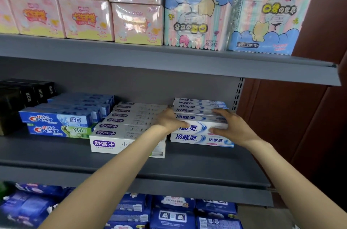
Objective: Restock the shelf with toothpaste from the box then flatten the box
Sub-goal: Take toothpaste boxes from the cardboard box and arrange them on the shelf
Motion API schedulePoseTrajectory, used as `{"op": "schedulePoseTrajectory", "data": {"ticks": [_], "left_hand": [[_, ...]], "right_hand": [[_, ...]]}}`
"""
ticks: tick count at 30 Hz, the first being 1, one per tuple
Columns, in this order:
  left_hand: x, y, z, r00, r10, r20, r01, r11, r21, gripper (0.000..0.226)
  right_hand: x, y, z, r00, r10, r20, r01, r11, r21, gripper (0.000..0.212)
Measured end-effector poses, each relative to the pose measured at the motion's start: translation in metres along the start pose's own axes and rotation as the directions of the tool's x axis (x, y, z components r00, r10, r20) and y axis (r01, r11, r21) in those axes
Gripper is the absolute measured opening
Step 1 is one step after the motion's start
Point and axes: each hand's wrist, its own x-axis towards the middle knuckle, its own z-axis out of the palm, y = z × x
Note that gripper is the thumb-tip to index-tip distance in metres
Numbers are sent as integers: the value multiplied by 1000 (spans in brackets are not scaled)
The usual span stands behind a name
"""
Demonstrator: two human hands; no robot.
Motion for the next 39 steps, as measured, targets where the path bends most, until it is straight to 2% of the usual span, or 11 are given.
{"op": "schedulePoseTrajectory", "data": {"ticks": [5, 13, 16, 21, 23, 25, 27, 28, 31, 36, 39], "left_hand": [[0, 2, 5, 999, 0, -39, 3, 997, 76, 61], [11, -9, -5, 998, 8, 57, -2, 995, -101, 43], [19, -9, -24, 997, -56, 56, 66, 977, -204, 35], [55, -2, -42, 975, -185, 121, 219, 884, -414, 52], [65, 1, -43, 967, -200, 157, 249, 872, -422, 61], [69, 5, -43, 951, -223, 213, 297, 849, -438, 73], [76, 6, -42, 934, -250, 255, 344, 819, -460, 89], [82, 3, -41, 926, -264, 270, 364, 810, -460, 97], [89, 1, -39, 911, -268, 314, 394, 792, -466, 102], [100, -3, -31, 893, -265, 364, 423, 770, -477, 101], [102, -1, -22, 878, -254, 405, 432, 784, -446, 100]], "right_hand": [[-2, -9, 6, 999, 20, -28, -28, 937, -348, 81], [12, -25, 14, 995, 98, -6, -87, 853, -514, 78], [19, -28, 17, 991, 117, 65, -79, 902, -425, 93], [32, -38, 23, 975, 116, 189, -39, 929, -369, 108], [37, -40, 20, 956, 138, 260, -38, 935, -353, 102], [44, -43, 10, 925, 176, 337, -141, 982, -125, 85], [54, -39, 1, 931, 221, 292, -248, 967, 59, 63], [61, -33, -2, 936, 277, 218, -290, 956, 30, 56], [71, -21, -9, 896, 434, 92, -442, 892, 94, 54], [80, 3, -13, 679, 683, 269, -708, 514, 484, 54], [78, 23, -14, 644, 710, 284, -725, 449, 522, 39]]}}
